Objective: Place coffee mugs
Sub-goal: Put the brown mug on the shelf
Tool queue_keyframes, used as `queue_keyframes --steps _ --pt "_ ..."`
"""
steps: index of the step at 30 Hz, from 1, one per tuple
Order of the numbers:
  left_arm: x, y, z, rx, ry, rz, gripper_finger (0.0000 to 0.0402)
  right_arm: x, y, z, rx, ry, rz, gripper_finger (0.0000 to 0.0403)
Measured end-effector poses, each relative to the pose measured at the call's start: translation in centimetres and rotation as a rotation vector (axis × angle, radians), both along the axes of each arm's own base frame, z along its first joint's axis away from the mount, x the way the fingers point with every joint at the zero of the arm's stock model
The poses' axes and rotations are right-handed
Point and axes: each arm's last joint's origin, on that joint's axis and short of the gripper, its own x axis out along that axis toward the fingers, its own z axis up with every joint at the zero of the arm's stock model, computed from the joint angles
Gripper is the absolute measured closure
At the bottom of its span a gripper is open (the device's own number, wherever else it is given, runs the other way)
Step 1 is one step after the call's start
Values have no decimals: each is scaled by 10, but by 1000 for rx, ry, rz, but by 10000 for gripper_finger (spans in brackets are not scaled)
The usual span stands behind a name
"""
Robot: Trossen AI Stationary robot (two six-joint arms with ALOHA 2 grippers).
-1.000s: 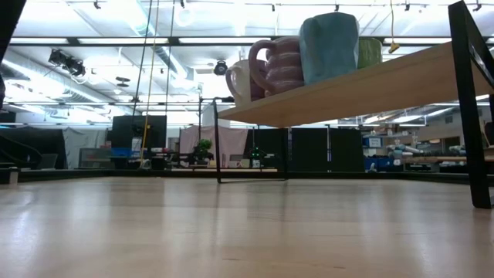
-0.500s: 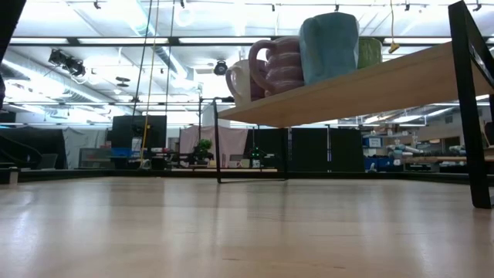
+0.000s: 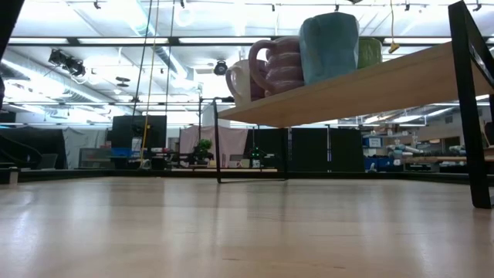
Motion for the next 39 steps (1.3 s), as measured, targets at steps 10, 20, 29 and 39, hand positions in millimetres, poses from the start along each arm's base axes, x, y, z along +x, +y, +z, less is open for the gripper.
queue_keyframes --steps 10,20,29,39 --pt "8 -24 -14 44 -6 67 357 -13 -5 -5 29 91 114 229" --pt "10 -31 -23 71 17 147 357 -18 -7 -14 91 202 105 214" --pt "20 -37 -34 51 -7 203 357 -26 -13 -8 103 167 107 167" --pt "30 -36 -50 95 7 265 358 -31 -14 -11 83 207 136 164"
